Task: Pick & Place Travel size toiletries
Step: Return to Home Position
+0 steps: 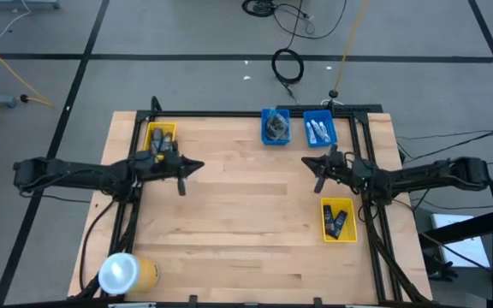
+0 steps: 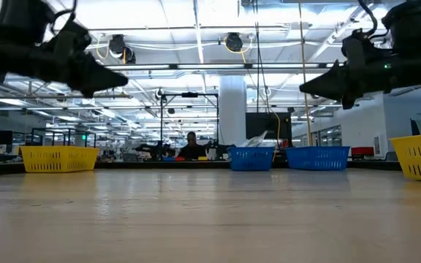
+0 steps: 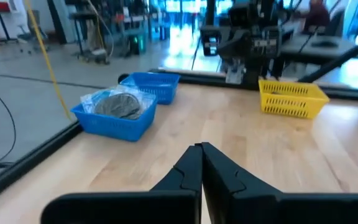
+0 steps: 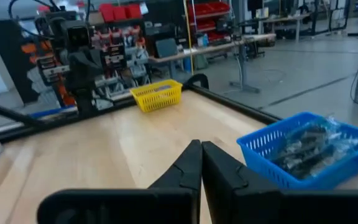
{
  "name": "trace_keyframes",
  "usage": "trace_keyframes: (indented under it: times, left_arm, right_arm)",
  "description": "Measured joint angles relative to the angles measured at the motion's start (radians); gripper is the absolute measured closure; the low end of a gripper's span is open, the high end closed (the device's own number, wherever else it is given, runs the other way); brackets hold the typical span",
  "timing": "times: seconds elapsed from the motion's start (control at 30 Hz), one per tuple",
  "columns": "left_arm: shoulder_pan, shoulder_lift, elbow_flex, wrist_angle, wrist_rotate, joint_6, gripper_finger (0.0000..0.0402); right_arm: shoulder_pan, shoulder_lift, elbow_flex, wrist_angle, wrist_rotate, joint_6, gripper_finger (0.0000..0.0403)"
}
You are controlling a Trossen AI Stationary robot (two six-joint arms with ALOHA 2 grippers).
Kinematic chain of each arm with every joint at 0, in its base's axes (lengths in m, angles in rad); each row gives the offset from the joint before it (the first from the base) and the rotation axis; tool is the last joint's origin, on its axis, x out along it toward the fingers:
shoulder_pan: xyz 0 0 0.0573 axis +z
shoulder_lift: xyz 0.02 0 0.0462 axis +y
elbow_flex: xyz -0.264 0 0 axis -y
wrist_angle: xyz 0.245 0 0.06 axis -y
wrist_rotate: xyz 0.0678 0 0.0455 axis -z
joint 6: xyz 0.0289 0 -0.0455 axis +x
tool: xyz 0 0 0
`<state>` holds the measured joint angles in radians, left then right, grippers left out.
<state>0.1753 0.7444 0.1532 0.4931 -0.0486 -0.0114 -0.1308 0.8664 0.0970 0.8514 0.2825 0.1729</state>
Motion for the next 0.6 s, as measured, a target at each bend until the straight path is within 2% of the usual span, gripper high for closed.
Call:
trace_keyframes:
  times: [0.1,0.13,0.37,0.6]
  left_arm:
    - [0.0,-0.045,-0.125,0.153,-0.001,-0.019,0.04]
    - [0.0,-0.063,-0.139,0.138,-0.005,-0.018,0.0399]
    - [0.0,-0.197,-0.136,-0.081,-0.003,-0.013,0.04]
    - [0.0,-0.434,-0.138,-0.31,0.011,-0.015,0.04]
  right_arm:
    - [0.002,-0.019,-0.005,-0.032,0.0,-0.001,0.0402]
    - [0.002,-0.019,-0.005,-0.037,-0.001,0.006,0.0402]
    - [0.002,-0.013,-0.005,-0.076,0.0,0.05,0.0402]
    - [0.002,-0.014,-0.005,-0.082,0.0,0.054,0.0402]
